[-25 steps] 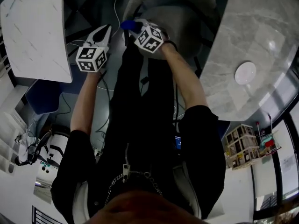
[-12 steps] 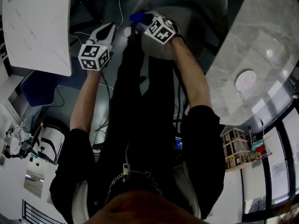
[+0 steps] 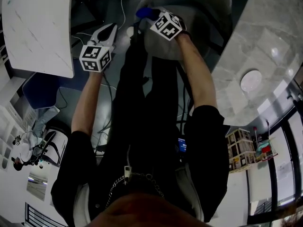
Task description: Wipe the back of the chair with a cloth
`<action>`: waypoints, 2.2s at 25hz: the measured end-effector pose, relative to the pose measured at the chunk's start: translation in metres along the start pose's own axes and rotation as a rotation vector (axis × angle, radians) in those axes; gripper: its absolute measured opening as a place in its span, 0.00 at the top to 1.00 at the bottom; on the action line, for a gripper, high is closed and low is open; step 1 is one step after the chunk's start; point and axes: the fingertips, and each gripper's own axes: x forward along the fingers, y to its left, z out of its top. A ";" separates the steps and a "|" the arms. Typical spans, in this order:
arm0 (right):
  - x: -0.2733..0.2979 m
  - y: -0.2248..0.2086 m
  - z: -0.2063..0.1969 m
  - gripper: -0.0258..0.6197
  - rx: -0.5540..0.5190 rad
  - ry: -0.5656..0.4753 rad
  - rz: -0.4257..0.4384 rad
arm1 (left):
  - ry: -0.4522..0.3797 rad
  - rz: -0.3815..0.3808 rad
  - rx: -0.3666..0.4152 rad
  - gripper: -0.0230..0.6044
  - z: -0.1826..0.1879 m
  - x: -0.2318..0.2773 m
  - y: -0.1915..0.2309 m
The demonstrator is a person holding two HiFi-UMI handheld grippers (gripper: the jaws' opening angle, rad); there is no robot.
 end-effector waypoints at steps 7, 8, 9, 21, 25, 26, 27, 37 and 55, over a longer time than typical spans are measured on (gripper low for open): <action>-0.004 -0.021 -0.003 0.79 0.019 0.009 -0.043 | 0.011 0.005 -0.006 0.95 -0.003 -0.002 0.003; -0.005 -0.025 -0.003 0.79 0.026 0.010 -0.055 | 0.013 0.005 -0.007 0.95 -0.003 -0.001 0.002; -0.006 -0.030 -0.004 0.79 0.033 0.008 -0.067 | 0.014 0.005 -0.008 0.95 -0.004 -0.001 0.001; -0.031 -0.088 -0.012 0.79 0.136 -0.036 -0.231 | 0.030 -0.007 0.001 0.95 -0.003 0.007 -0.005; -0.038 -0.100 -0.016 0.79 0.173 -0.050 -0.271 | 0.032 -0.008 -0.001 0.95 -0.002 0.009 -0.005; -0.040 -0.103 -0.017 0.79 0.184 -0.054 -0.280 | 0.032 -0.009 -0.002 0.95 -0.001 0.009 -0.006; -0.042 -0.106 -0.018 0.79 0.195 -0.058 -0.291 | 0.031 -0.011 -0.002 0.95 -0.001 0.010 -0.006; -0.064 -0.134 -0.028 0.79 0.300 -0.095 -0.398 | 0.040 -0.045 0.024 0.95 0.006 0.019 -0.015; -0.123 -0.182 -0.071 0.79 0.621 -0.191 -0.724 | 0.076 -0.183 0.126 0.95 0.014 0.046 -0.049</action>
